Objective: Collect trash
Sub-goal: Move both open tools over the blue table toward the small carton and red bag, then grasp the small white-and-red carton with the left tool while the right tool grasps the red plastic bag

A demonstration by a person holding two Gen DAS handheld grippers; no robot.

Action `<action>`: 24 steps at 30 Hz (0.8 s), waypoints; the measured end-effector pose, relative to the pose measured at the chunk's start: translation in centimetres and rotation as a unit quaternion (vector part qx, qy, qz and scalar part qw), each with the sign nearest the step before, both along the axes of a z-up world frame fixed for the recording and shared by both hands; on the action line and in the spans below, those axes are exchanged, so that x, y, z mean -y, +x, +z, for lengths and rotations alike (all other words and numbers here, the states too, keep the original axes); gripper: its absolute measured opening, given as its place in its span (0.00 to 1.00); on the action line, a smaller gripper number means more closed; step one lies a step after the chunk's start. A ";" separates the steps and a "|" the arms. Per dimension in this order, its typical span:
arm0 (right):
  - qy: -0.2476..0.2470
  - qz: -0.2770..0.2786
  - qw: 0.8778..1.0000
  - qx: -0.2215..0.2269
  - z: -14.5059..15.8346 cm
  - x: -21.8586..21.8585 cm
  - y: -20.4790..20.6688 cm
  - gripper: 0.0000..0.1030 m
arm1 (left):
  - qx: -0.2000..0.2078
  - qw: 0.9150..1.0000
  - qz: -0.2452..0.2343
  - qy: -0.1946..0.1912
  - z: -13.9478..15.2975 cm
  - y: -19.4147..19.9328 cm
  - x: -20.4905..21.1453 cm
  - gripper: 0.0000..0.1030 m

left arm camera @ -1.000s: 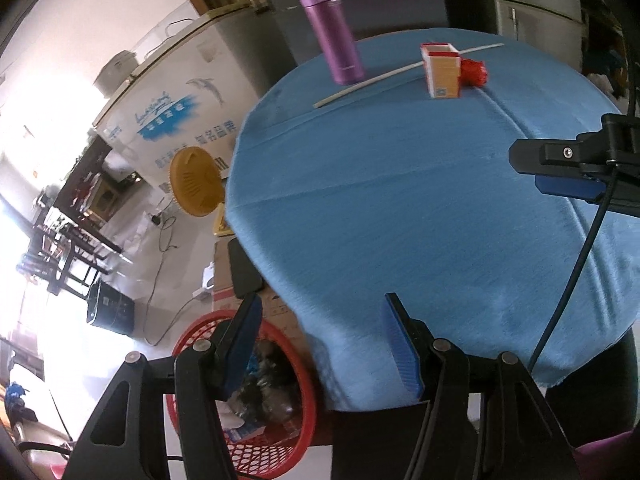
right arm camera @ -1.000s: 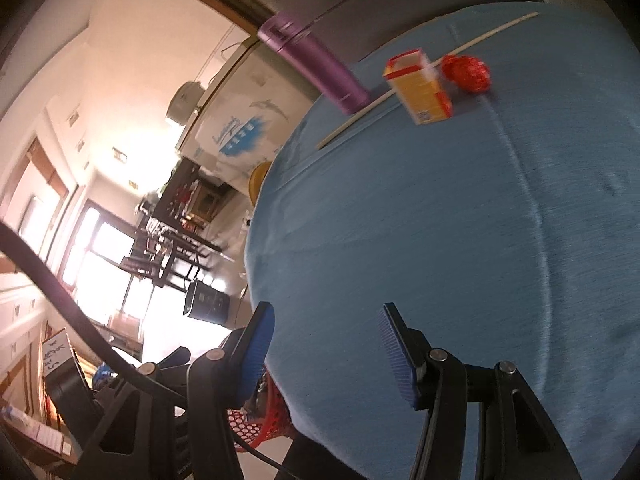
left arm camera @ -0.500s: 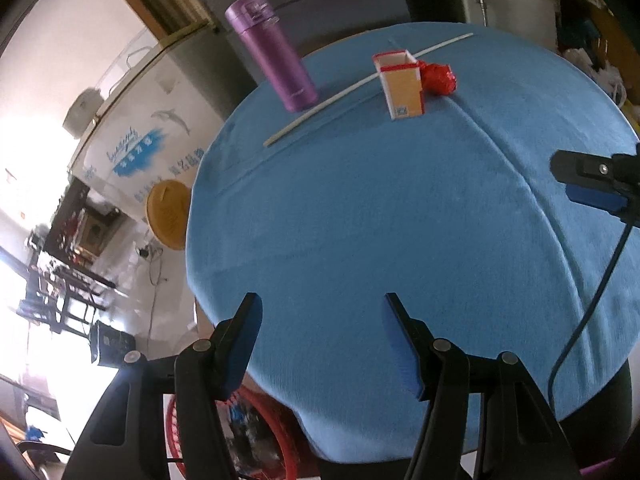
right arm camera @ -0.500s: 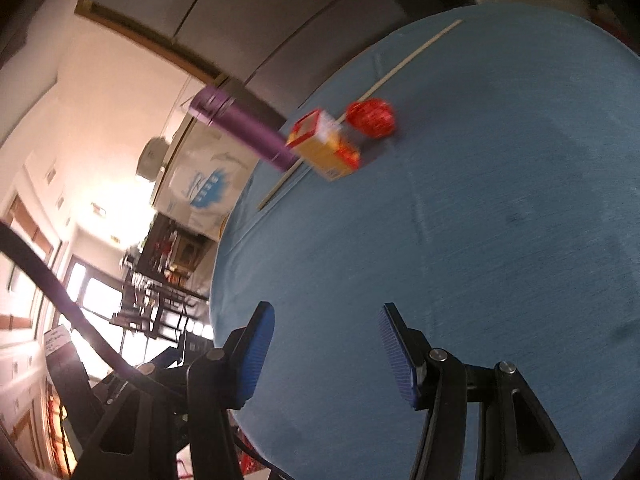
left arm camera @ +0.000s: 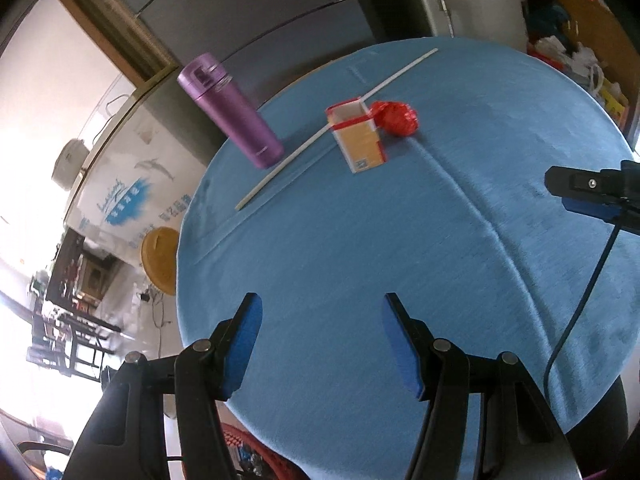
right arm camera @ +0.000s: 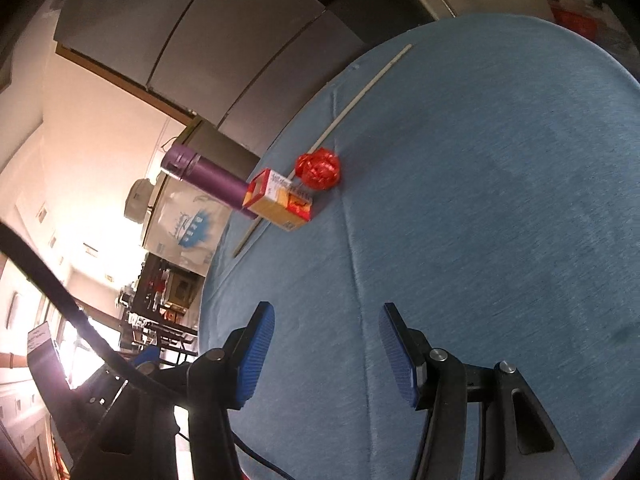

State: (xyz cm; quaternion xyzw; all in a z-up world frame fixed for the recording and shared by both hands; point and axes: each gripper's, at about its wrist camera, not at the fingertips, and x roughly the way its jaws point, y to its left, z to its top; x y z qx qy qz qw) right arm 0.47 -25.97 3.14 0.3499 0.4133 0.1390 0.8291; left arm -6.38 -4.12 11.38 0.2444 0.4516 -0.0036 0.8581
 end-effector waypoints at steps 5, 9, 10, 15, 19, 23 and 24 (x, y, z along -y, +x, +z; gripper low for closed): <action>0.004 -0.010 1.000 -0.002 -0.2 1.1 0.1 0.57 | 0.002 1.000 -0.014 0.002 0.2 0.7 1.3 0.61; 0.005 -0.015 1.000 -0.004 -0.2 1.7 0.2 0.57 | 0.003 1.000 -0.021 0.002 0.4 1.2 2.0 0.61; 0.006 -0.016 1.000 -0.005 -0.2 1.8 0.2 0.57 | 0.004 1.000 -0.023 0.001 0.4 1.3 2.2 0.61; 0.004 -0.019 1.000 -0.006 -0.2 2.2 0.8 0.57 | 0.004 1.000 -0.029 0.000 0.5 2.1 2.9 0.61; 0.003 -0.018 1.000 -0.008 -0.1 2.3 1.7 0.57 | -0.001 0.999 -0.031 -0.008 0.4 3.3 2.8 0.61; -0.003 -0.016 1.000 -0.004 0.4 2.3 3.0 0.57 | -0.004 0.999 -0.022 -0.026 0.7 5.8 1.9 0.61; -0.003 -0.016 1.000 -0.002 0.6 2.3 3.3 0.57 | -0.004 0.999 -0.018 -0.032 0.9 6.7 1.6 0.61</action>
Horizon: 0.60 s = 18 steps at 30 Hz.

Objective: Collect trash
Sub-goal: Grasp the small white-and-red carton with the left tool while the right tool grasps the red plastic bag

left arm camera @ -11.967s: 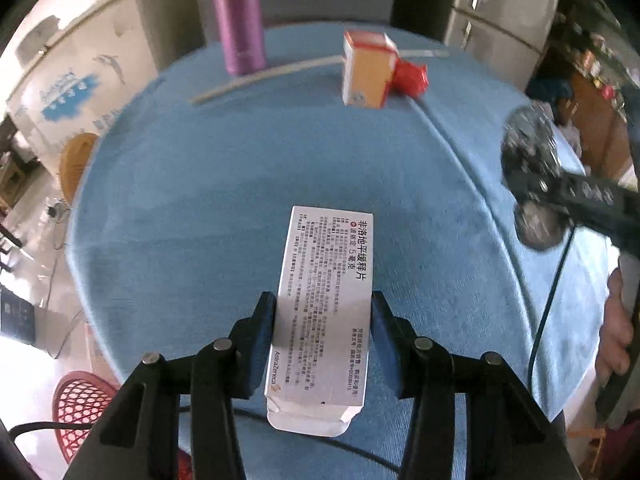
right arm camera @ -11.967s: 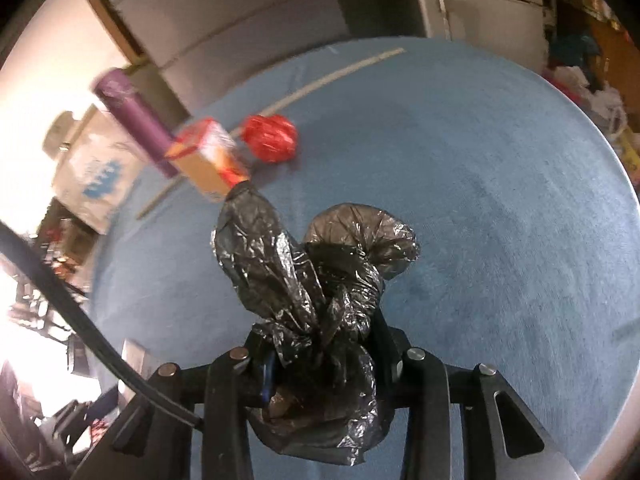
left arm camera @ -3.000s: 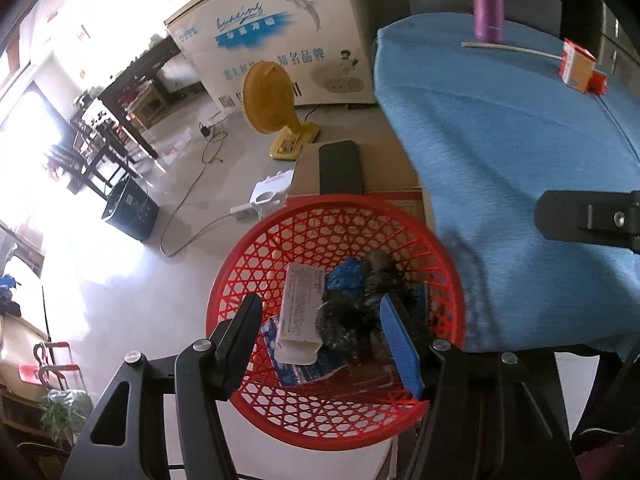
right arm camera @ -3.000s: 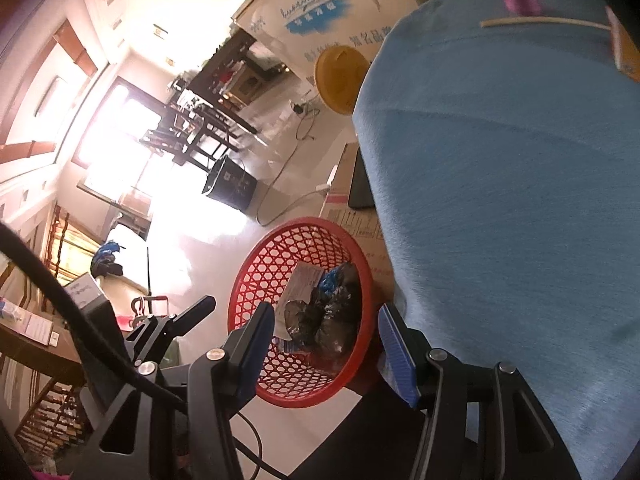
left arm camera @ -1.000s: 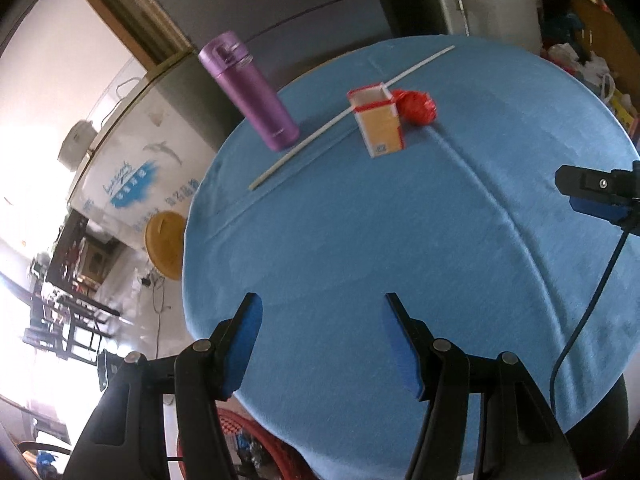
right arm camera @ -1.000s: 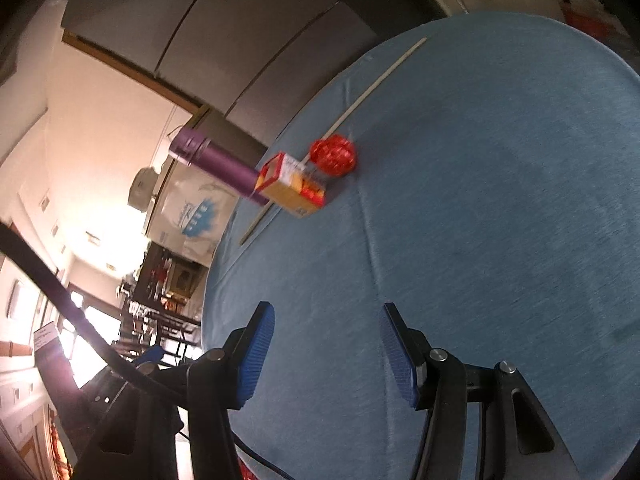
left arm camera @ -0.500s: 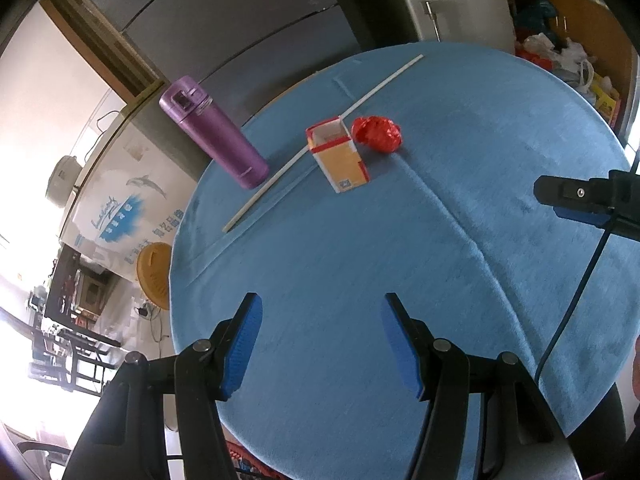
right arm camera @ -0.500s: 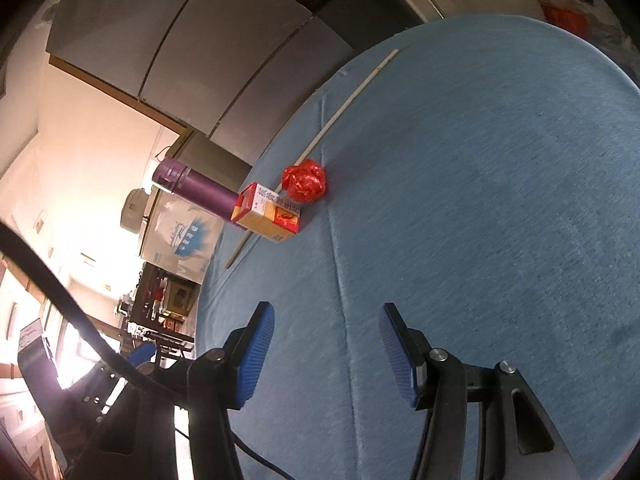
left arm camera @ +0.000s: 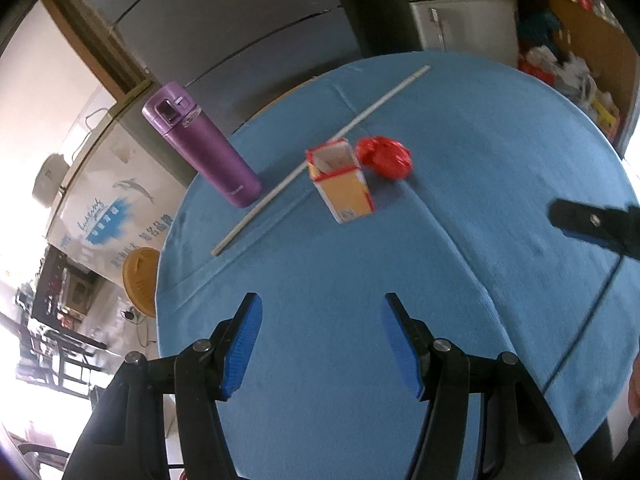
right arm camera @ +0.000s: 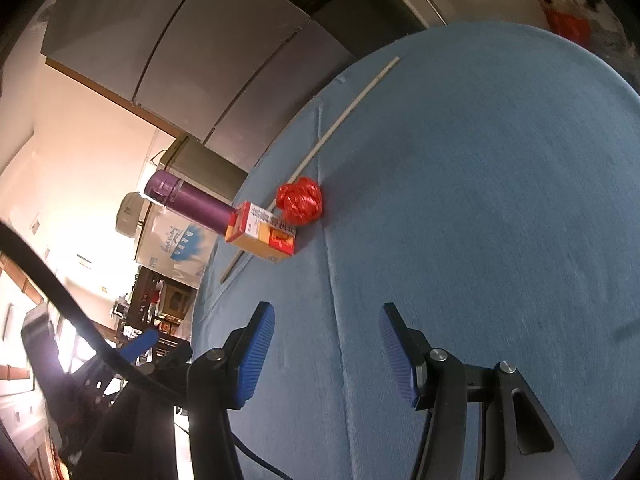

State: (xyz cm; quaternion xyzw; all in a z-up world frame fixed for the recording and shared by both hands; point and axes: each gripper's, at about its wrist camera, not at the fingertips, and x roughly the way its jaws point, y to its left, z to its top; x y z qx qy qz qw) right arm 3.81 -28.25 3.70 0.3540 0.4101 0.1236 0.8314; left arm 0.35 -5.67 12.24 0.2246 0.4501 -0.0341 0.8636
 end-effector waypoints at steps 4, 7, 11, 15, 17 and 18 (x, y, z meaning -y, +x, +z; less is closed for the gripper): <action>-0.004 0.003 1.000 0.005 0.5 -0.2 1.6 0.57 | 0.002 1.000 0.020 -0.020 0.4 4.0 -1.1 0.61; -0.003 0.004 1.000 0.008 0.7 -0.5 2.9 0.57 | -0.012 0.999 0.034 -0.039 0.3 7.1 -1.4 0.61; -0.004 0.006 1.000 0.009 0.6 -0.7 4.3 0.57 | -0.034 0.995 0.041 -0.079 -0.5 10.2 -0.9 0.61; -0.008 0.008 1.000 0.005 0.0 -0.8 5.9 0.57 | -0.041 0.994 0.044 -0.092 -1.9 12.6 0.1 0.61; -0.010 0.009 1.000 0.004 -0.2 -0.9 6.6 0.57 | -0.047 0.993 0.046 -0.102 -2.9 13.5 0.5 0.61; -0.011 0.010 1.000 0.004 -0.4 -0.9 7.1 0.57 | -0.049 0.992 0.048 -0.107 -3.3 13.9 0.7 0.61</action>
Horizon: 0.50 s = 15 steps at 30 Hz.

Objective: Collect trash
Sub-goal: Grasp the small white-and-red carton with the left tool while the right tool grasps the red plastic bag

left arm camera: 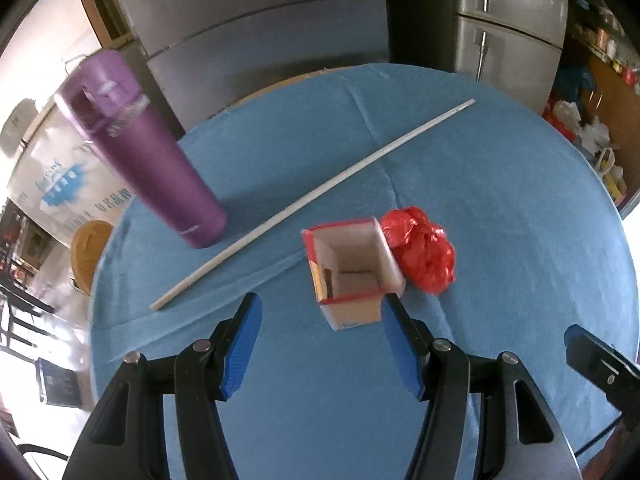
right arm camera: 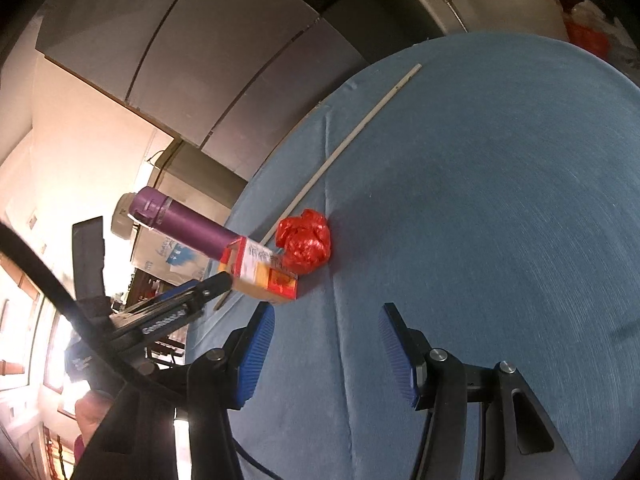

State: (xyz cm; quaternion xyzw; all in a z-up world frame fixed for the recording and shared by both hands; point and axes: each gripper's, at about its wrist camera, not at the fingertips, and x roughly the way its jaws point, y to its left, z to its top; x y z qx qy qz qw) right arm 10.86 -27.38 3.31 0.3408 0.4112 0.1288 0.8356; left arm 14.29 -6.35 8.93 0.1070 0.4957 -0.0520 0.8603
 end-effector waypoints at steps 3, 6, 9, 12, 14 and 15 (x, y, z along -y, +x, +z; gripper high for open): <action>-0.003 0.002 1.000 0.000 -0.2 -0.1 1.3 0.57 | -0.001 1.000 0.000 -0.011 -0.8 0.8 0.5 0.61; -0.003 0.004 1.000 0.000 -0.5 -0.2 2.7 0.57 | -0.002 1.000 0.000 -0.027 -1.4 1.1 0.6 0.61; 0.001 0.007 1.000 0.000 -0.6 -0.4 4.3 0.57 | -0.001 0.999 -0.001 -0.035 -1.5 0.6 0.3 0.61; 0.010 0.023 1.000 -0.004 -0.8 -1.1 6.5 0.57 | 0.006 0.999 -0.009 -0.043 -1.2 -0.1 -0.1 0.61; 0.009 0.035 0.999 -0.008 -1.1 -1.9 8.0 0.57 | 0.009 0.999 -0.015 -0.042 -1.0 -0.2 -0.3 0.61; 0.006 0.039 0.999 -0.013 -1.3 -2.3 8.7 0.57 | 0.011 0.999 -0.019 -0.043 -0.8 -0.3 -0.4 0.61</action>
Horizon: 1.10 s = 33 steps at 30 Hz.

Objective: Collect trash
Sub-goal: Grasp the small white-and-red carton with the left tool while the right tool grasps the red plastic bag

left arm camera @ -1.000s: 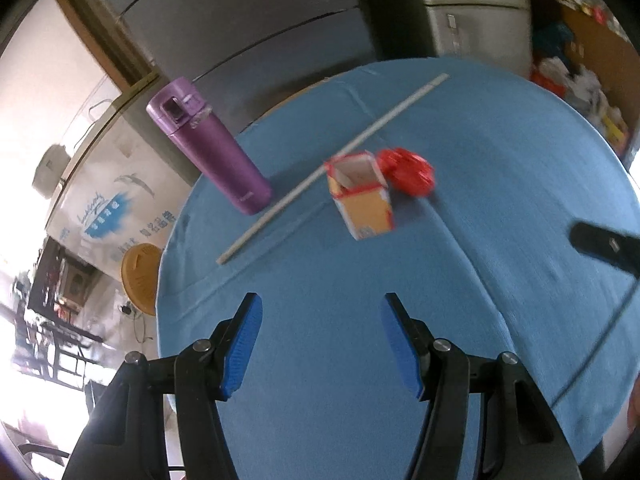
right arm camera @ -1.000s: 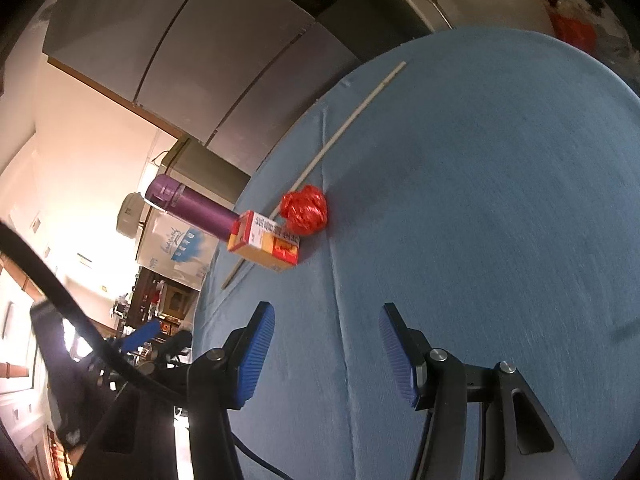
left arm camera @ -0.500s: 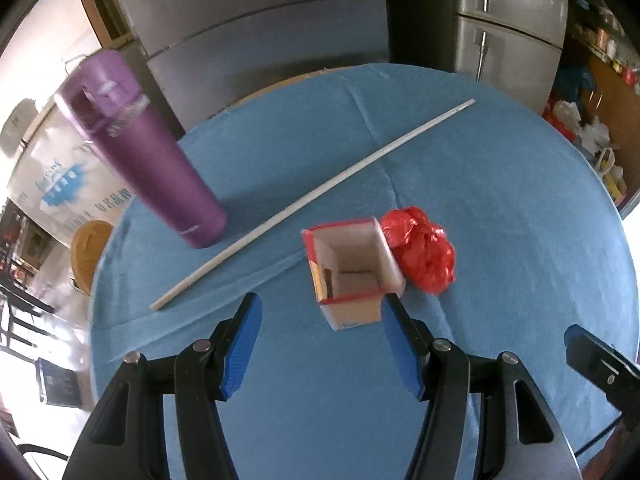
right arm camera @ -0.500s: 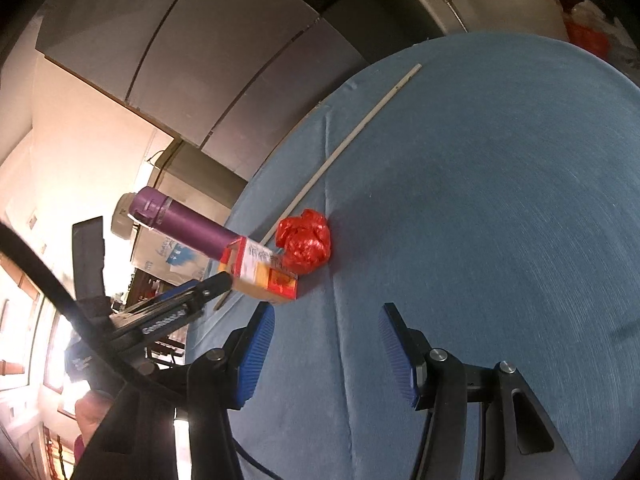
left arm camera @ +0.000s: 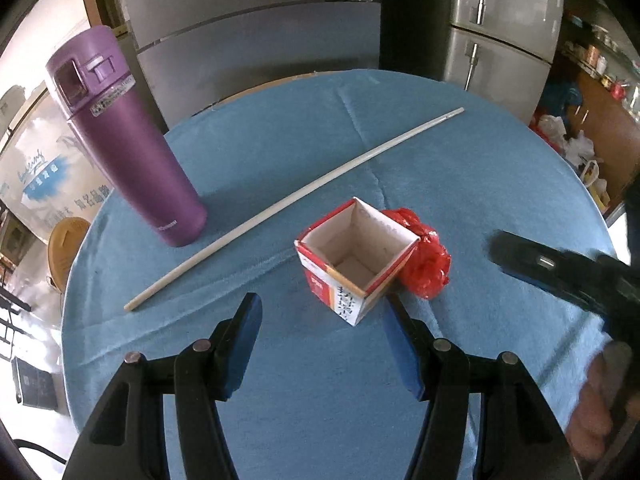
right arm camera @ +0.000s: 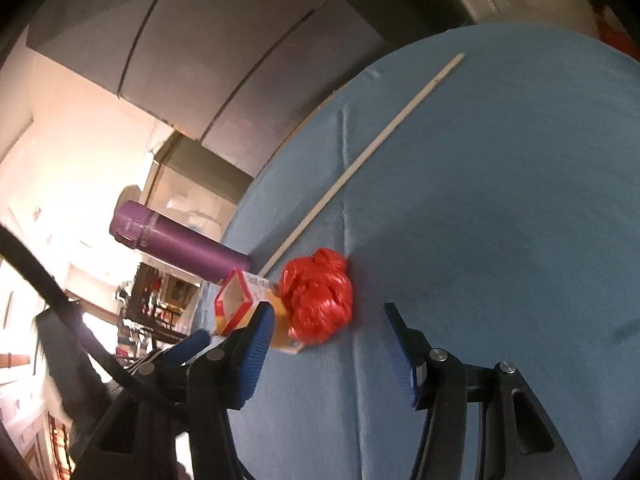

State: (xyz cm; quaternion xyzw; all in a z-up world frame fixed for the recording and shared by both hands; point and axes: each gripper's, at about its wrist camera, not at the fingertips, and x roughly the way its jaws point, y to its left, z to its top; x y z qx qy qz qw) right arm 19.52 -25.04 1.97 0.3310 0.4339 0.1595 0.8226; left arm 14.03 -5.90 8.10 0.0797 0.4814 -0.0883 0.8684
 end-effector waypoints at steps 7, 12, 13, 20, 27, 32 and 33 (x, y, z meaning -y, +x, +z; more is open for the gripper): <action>-0.021 0.043 0.998 -0.034 -2.1 -3.6 3.9 0.47 | 0.013 0.998 -0.054 -0.023 0.8 0.3 -0.3 0.74; -0.052 0.054 0.997 -0.024 -2.3 -5.3 4.0 0.39 | 0.018 0.996 -0.083 -0.034 0.3 1.0 -0.1 0.75; -0.055 0.054 0.997 -0.020 -2.3 -5.3 3.8 0.38 | 0.013 0.996 -0.086 -0.035 0.1 1.3 0.0 0.75; -0.021 0.027 0.999 -0.024 -2.8 -2.3 0.9 0.38 | 0.015 0.996 -0.084 -0.032 -1.2 2.1 0.6 0.75; 0.002 0.004 1.000 -0.009 -2.1 1.1 -3.3 0.38 | 0.021 0.996 -0.082 -0.027 -2.2 2.8 0.8 0.75; 0.015 -0.001 1.000 0.000 -1.6 1.4 -5.4 0.38 | 0.024 0.997 -0.065 -0.043 -2.7 3.3 0.2 0.66; 0.014 -0.002 1.000 0.002 -1.5 1.4 -5.7 0.38 | 0.020 0.997 -0.058 -0.046 -2.9 3.4 0.1 0.56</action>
